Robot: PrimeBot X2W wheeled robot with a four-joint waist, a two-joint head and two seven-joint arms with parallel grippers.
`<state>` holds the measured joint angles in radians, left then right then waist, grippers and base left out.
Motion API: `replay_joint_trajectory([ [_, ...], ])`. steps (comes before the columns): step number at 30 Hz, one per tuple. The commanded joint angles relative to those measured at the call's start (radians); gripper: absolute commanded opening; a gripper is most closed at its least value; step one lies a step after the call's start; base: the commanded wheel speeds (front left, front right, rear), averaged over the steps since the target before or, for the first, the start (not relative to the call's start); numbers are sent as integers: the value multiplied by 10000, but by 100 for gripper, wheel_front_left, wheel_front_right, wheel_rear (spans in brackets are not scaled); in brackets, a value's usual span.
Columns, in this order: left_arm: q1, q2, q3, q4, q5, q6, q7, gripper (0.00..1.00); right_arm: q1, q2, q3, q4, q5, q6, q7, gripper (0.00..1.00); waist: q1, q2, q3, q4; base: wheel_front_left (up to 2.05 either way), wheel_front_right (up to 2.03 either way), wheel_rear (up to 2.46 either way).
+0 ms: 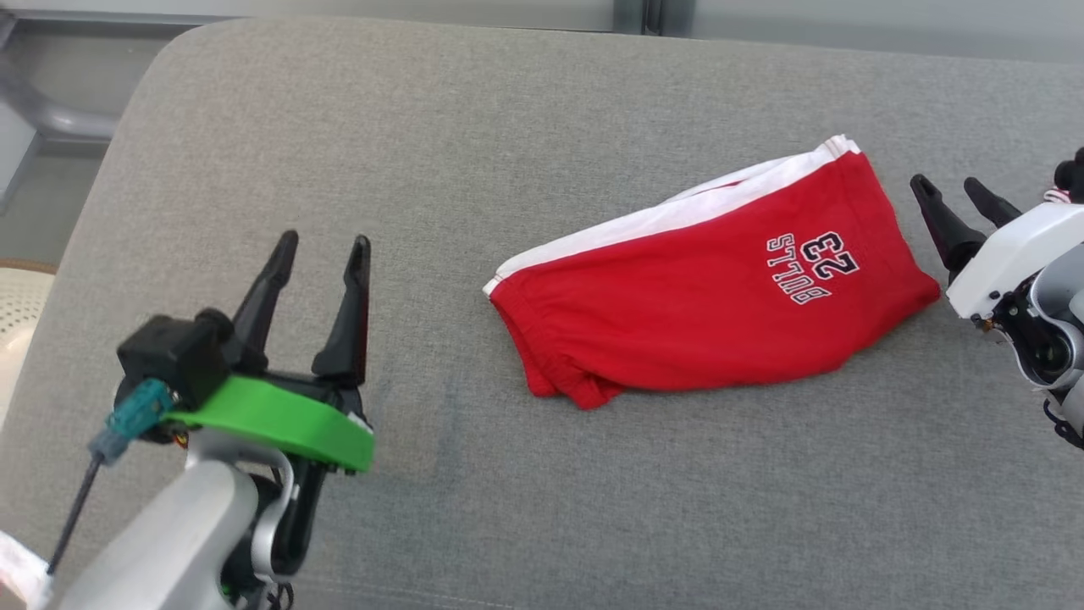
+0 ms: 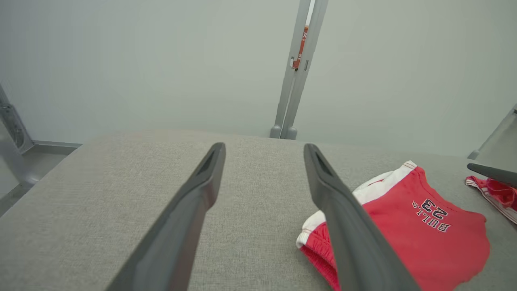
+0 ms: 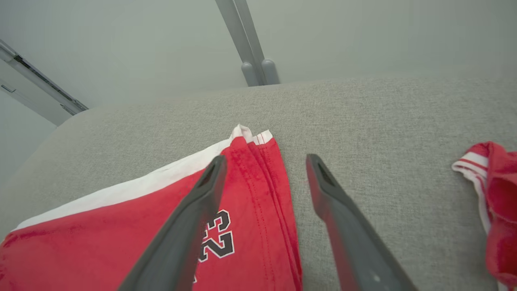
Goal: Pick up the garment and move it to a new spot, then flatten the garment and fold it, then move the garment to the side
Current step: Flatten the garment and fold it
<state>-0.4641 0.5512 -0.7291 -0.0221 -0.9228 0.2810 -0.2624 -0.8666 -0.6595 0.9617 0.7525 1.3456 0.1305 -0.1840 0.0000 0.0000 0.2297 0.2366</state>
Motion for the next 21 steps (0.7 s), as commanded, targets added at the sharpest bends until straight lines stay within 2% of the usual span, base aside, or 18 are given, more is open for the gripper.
replay_joint_trajectory([
  [1,463,-290,360,-7,326,-133,-22,100,76,56,33,236,161,5,202,100,0,0,116,304,0,0,0],
  [5,1495,-1163,1071,251,873,-693,-24,100,-150,64,161,878,326,5,803,100,0,0,229,690,0,0,0],
  [11,2097,-2213,1573,809,1565,-1423,-25,100,-394,87,347,1926,507,5,1791,100,0,0,331,1245,0,0,0],
  [21,2270,-3102,2115,1602,2244,-2285,-25,100,-434,534,567,2927,935,5,3396,100,0,0,283,1563,0,0,0],
])
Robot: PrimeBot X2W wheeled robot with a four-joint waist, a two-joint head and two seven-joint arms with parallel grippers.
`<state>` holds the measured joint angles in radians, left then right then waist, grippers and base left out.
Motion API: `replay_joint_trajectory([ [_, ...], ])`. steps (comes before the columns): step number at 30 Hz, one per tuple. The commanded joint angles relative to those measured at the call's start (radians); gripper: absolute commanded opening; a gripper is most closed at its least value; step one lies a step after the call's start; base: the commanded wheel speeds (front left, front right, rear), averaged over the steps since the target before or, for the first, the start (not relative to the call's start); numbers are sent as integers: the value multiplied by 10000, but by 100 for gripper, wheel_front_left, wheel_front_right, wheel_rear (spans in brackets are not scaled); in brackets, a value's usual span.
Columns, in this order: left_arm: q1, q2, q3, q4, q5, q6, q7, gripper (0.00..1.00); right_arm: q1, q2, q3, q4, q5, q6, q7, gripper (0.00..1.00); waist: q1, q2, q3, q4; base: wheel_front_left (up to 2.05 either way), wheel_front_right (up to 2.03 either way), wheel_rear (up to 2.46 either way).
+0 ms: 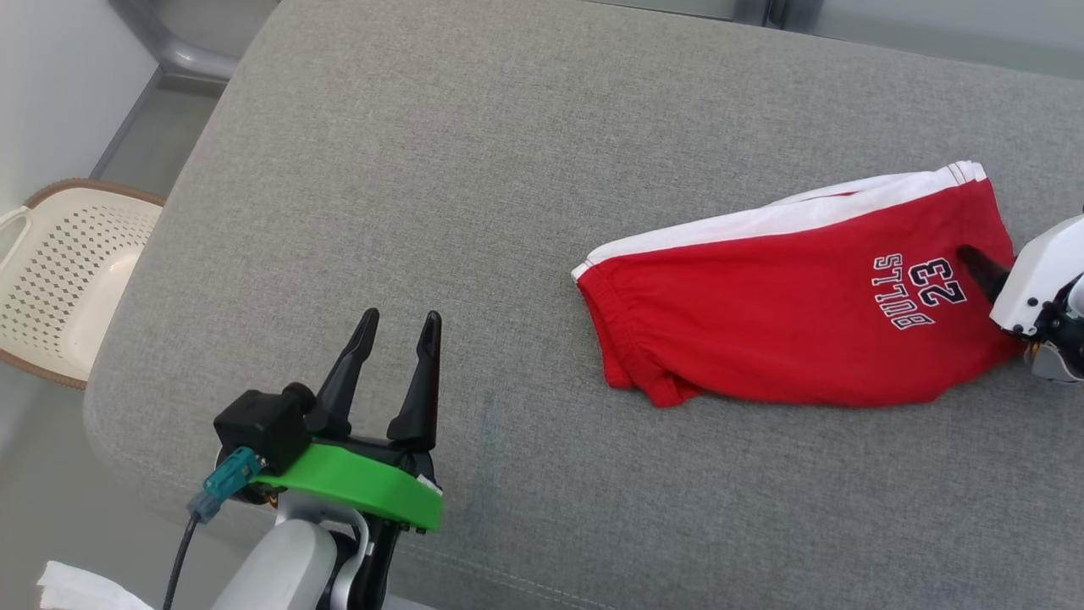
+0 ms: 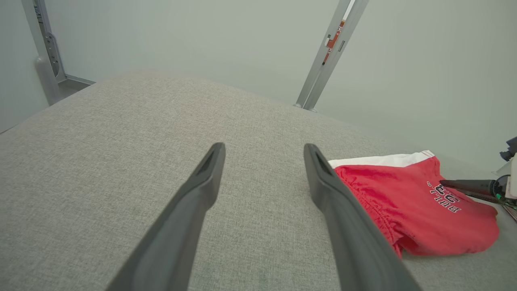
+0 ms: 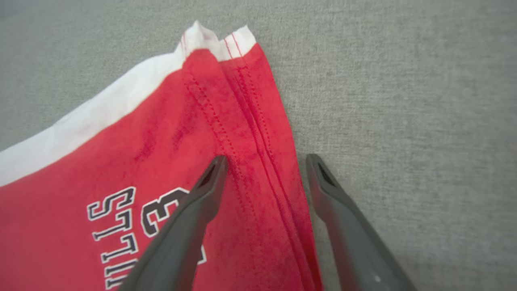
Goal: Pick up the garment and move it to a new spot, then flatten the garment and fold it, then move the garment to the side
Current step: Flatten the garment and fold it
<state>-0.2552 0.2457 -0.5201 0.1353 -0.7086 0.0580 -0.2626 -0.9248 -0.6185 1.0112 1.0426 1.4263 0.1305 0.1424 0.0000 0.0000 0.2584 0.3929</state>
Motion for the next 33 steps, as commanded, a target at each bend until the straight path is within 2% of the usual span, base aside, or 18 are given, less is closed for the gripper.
replay_joint_trajectory([
  [1,186,-89,91,103,130,-120,-23,100,195,168,52,31,188,5,215,100,0,0,-7,-11,0,0,0],
  [3,184,-188,201,183,239,-220,-23,100,203,170,51,-39,173,5,102,100,0,0,-4,-37,0,0,0],
  [4,191,-238,223,221,286,-259,-23,100,215,186,-1,-104,238,5,3,75,0,0,-2,-58,0,0,0],
  [5,196,-283,252,266,357,-327,-23,100,236,199,-57,-180,275,5,-142,16,0,0,-5,-105,0,0,0],
  [6,203,-316,274,301,396,-353,-23,100,259,180,-74,-225,272,5,-269,0,0,0,-19,-149,0,0,0],
  [15,266,-497,662,514,761,-565,-25,100,824,-82,-700,-712,727,3,-2153,0,0,0,-415,-772,0,0,0],
  [19,442,-449,923,480,1050,-516,-24,100,1336,-195,-982,-1202,977,5,-2873,0,0,0,-645,-1169,0,0,0],
  [26,770,-530,1492,307,1532,-411,-24,100,1947,-236,-1219,-1883,1182,5,-3557,0,0,0,-959,-2059,0,0,0],
  [33,1111,-812,1871,320,1935,-522,-24,100,2045,-132,-1381,-1848,1098,5,-3852,0,0,0,-1183,-2695,0,0,0],
])
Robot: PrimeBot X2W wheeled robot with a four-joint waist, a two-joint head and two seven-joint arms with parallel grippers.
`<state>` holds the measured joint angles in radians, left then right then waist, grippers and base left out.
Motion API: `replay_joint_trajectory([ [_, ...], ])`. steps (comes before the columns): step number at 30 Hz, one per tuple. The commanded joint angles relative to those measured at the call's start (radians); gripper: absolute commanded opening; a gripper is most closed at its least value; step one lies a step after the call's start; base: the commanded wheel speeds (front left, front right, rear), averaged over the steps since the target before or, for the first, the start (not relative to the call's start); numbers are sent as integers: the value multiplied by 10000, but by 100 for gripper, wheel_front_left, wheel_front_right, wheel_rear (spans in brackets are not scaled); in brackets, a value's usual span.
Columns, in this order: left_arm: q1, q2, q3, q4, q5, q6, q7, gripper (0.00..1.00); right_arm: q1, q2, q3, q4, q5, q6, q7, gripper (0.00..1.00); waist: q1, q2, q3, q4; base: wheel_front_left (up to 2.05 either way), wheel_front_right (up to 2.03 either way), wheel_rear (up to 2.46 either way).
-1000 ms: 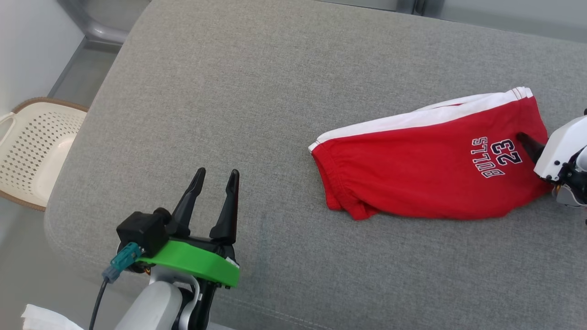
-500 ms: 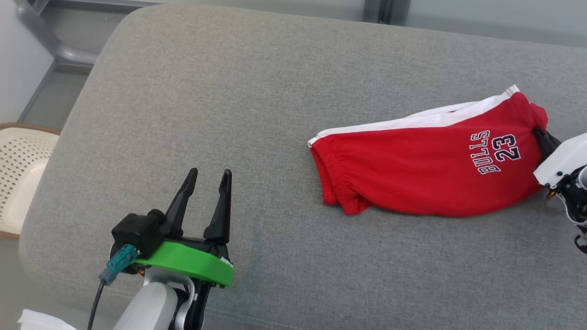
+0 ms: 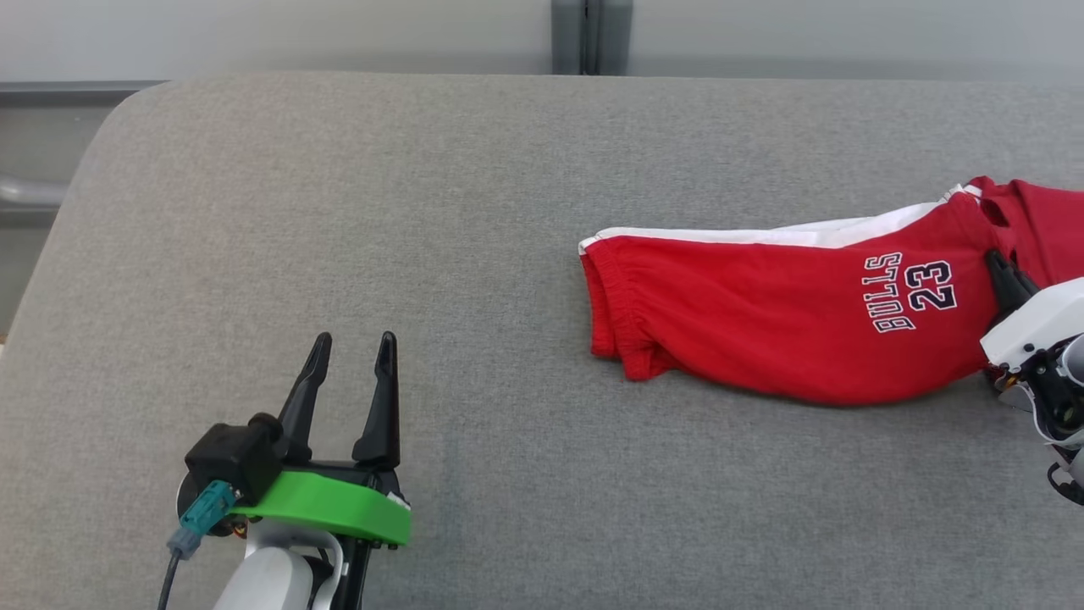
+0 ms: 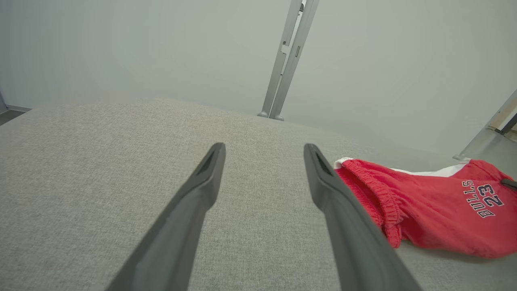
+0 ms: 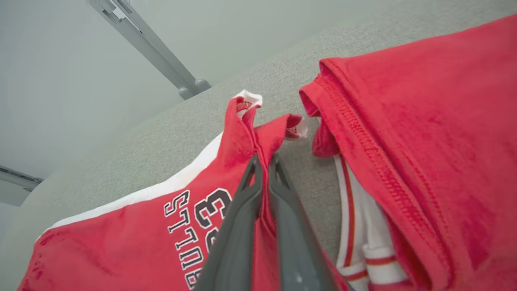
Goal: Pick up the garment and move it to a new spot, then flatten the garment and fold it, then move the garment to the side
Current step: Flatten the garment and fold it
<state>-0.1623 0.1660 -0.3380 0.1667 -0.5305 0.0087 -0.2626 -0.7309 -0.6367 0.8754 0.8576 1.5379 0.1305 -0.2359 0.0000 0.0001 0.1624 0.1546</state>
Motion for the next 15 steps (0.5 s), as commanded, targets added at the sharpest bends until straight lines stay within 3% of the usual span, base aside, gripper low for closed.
replay_joint_trajectory([
  [1,213,-45,73,27,164,-68,-24,100,83,81,-39,8,-48,5,-82,0,0,-1,-259,-357,0,0,0],
  [8,406,-255,233,264,286,-289,-24,100,-443,521,52,-137,-451,5,-208,0,0,-1,-544,-405,0,0,0],
  [15,625,-433,307,587,337,-427,-24,100,-1080,1374,708,-27,-1085,5,129,0,0,-1,-886,69,0,0,0],
])
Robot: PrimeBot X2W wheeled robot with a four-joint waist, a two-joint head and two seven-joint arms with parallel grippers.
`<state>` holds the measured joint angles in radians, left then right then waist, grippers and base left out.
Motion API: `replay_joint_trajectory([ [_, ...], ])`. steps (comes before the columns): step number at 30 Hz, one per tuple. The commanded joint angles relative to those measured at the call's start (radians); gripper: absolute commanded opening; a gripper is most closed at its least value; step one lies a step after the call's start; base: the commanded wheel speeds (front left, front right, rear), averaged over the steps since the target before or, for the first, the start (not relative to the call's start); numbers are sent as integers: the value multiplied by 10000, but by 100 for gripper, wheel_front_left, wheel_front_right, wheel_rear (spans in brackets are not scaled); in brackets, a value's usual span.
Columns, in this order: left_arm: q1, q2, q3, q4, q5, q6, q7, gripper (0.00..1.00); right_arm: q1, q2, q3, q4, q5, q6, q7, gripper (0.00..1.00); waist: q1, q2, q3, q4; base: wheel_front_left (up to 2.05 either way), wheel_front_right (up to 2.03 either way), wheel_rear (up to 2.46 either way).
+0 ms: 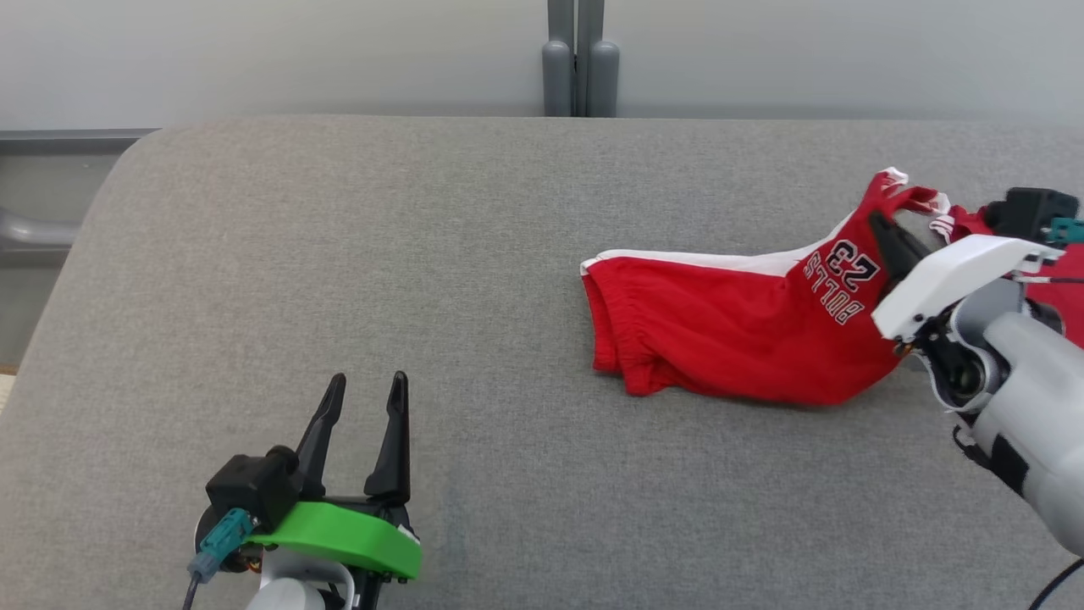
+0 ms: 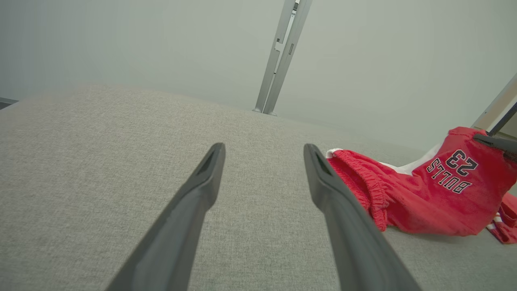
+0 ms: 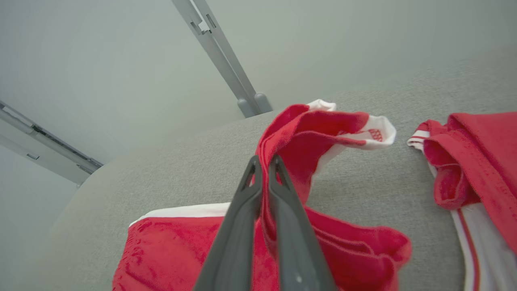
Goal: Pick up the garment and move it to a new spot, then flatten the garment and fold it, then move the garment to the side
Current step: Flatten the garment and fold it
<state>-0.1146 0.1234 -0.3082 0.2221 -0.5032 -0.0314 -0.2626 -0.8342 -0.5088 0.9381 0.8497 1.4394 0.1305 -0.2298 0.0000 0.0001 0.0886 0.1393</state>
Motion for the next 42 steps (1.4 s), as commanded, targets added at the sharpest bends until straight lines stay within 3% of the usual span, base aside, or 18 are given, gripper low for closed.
replay_joint_trajectory([
  [1,154,-25,13,54,61,-44,-26,100,-139,220,197,100,-190,5,179,0,0,-1,-174,301,0,0,0],
  [7,172,-171,14,245,98,-119,-24,100,-670,1234,792,847,-564,5,844,0,0,-1,-202,949,0,0,0],
  [16,26,-359,62,493,216,-304,-24,100,-799,2296,1232,1836,-837,5,923,0,0,-1,23,1847,0,0,0],
  [26,143,-456,318,612,375,-358,-24,100,-411,3057,1670,2219,-1015,5,1019,0,0,-1,-15,1729,0,0,0],
  [28,100,-464,352,624,396,-380,-23,100,-335,3226,1747,2171,-1018,5,1052,100,0,-1,-28,1594,0,0,0],
  [34,152,-435,625,575,497,-365,-23,100,-347,3125,1802,1283,-1020,5,574,100,0,-1,-199,1054,0,0,0],
  [42,579,-270,1180,-105,761,-206,-24,100,-299,1922,1082,-795,-1472,5,-338,100,0,-1,-697,135,0,0,0],
])
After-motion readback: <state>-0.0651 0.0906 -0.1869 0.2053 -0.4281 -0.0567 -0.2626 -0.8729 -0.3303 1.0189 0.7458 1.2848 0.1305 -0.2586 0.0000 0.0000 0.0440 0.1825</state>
